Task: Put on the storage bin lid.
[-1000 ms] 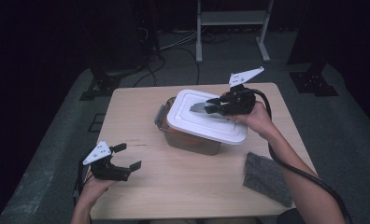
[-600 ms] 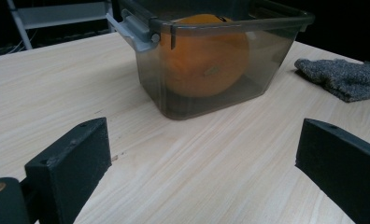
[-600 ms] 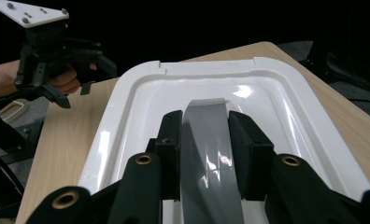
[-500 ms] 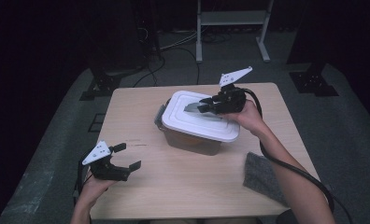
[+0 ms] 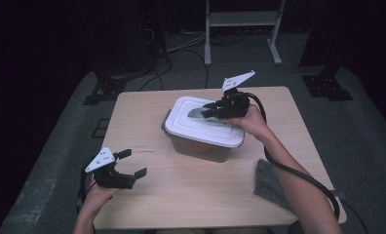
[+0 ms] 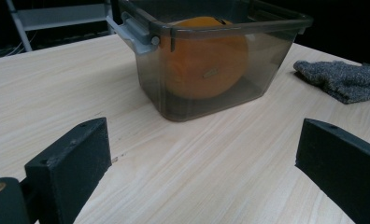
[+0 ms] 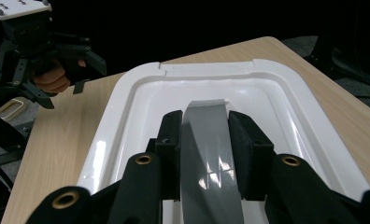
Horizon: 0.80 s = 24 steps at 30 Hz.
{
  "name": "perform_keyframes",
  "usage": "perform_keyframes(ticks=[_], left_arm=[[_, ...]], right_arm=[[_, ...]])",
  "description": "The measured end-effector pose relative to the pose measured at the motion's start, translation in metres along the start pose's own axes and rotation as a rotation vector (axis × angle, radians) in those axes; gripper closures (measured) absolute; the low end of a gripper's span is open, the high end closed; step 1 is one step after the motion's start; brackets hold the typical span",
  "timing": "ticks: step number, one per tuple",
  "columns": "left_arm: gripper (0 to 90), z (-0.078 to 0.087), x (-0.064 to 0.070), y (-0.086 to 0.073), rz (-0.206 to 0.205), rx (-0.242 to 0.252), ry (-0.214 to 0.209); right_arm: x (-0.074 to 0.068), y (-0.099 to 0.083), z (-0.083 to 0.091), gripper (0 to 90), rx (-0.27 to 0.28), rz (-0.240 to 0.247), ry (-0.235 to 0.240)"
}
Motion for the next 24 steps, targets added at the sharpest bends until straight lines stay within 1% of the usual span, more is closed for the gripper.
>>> perform_keyframes(ticks=[14,24], left_arm=[[2.7,0.000,0.000,0.000,0.001,-0.004,-0.003],[2.6,0.000,0.000,0.000,-0.002,-0.003,-0.003]], right_arm=[[0.004,0.000,-0.007,65.7,-0.008,0.002,0.002],[0.008,0.000,-0.016,65.6,-0.018,-0.001,0.007]])
Point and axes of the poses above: each handheld gripper's, and its own axes: z roughly backward along the jaws, y roughly out of its top, x roughly to its right, the point moved 2 cm from there along -z, roughly forward along the jaws, and after that the axes turned 4 degrees about y, right-handed, at the moved point
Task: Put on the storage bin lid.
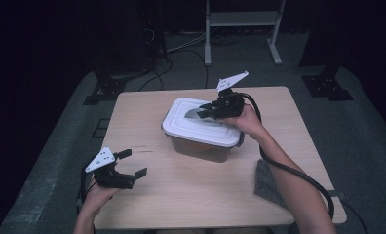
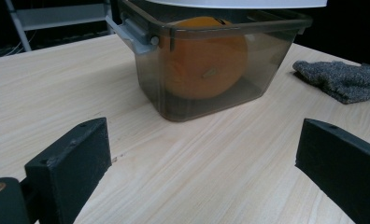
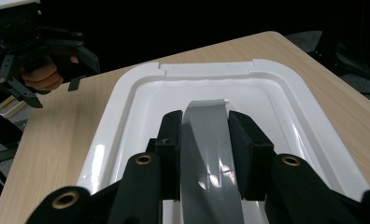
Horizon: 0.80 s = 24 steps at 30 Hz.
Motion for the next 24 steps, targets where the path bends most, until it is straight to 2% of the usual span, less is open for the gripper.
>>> perform_keyframes(ticks=[15,24], left_arm=[[2.7,0.000,0.000,0.000,0.002,0.002,-0.002],[2.7,0.000,0.000,0.000,0.001,0.002,-0.003]], right_arm=[[0.009,-0.007,-0.008,65.7,-0.014,-0.016,-0.003],[0.009,-0.010,-0.010,65.7,-0.009,-0.007,0.000]])
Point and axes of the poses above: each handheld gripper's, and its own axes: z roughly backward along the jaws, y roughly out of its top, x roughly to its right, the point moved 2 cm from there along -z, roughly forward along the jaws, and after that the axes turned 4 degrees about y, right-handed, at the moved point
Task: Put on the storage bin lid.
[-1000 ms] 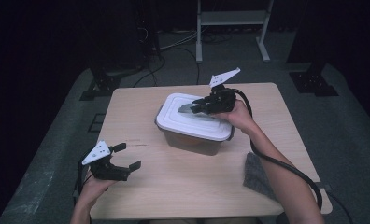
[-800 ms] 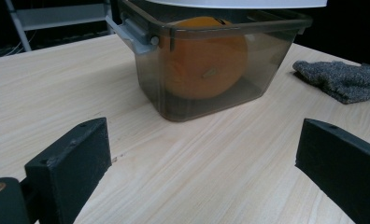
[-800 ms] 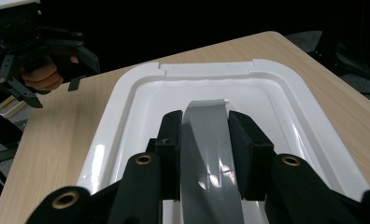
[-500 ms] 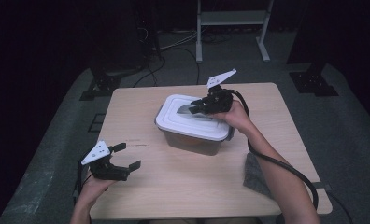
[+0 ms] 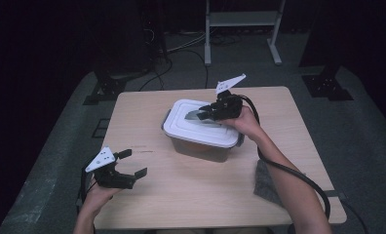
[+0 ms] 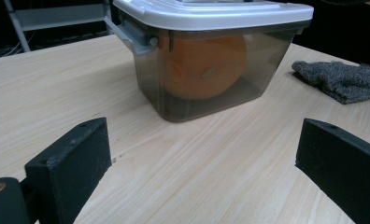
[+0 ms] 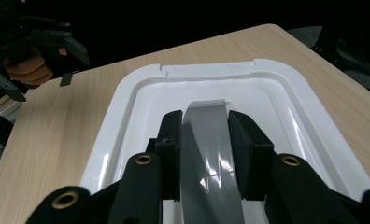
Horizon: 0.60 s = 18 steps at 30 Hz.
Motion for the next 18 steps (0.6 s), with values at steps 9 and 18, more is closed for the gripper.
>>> perform_keyframes(ticks=[9,18], left_arm=[[2.6,0.0000,0.0000,-0.0002,0.002,-0.002,-0.001],[2.7,-0.0008,0.0008,-0.0004,0.002,-0.005,-0.004]], right_arm=[[0.0001,-0.0017,0.0004,65.6,0.011,0.002,0.001],[-0.0025,-0.0036,-0.0030,65.3,-0.010,0.004,0.009]])
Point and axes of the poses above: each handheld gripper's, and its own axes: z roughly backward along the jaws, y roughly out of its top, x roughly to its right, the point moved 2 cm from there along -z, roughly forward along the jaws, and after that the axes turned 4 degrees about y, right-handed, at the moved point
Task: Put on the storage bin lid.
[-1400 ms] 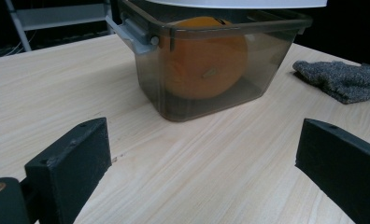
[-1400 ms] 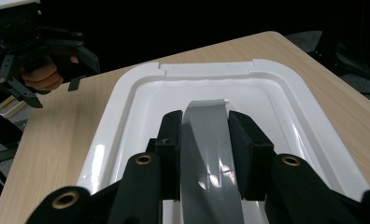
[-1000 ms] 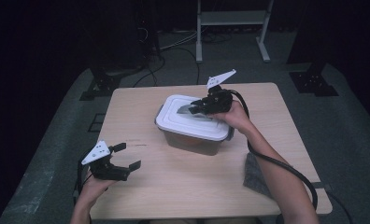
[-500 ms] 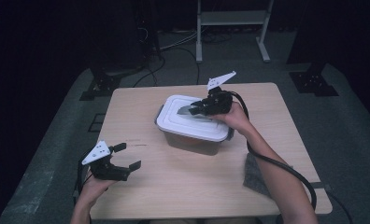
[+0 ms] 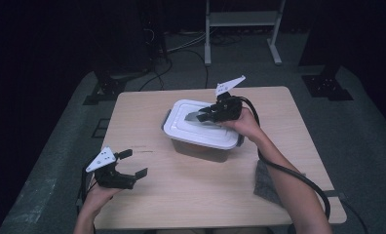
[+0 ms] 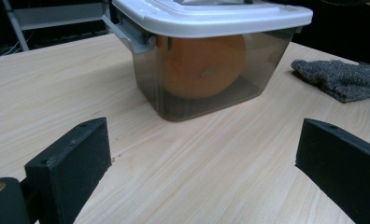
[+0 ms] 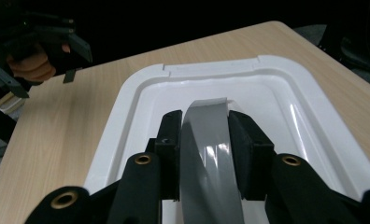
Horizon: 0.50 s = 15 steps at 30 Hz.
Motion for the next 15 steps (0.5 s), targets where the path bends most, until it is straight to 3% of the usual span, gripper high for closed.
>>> perform_keyframes(ticks=[8,15], left_arm=[[2.7,0.0003,-0.0002,0.0004,-0.003,0.002,0.001],[2.7,0.0005,-0.0005,0.0004,0.001,0.004,0.002]], right_arm=[[0.0006,-0.0010,0.0001,64.4,0.008,-0.014,0.007],[-0.0003,-0.0004,0.0041,54.5,0.027,-0.028,-0.002]])
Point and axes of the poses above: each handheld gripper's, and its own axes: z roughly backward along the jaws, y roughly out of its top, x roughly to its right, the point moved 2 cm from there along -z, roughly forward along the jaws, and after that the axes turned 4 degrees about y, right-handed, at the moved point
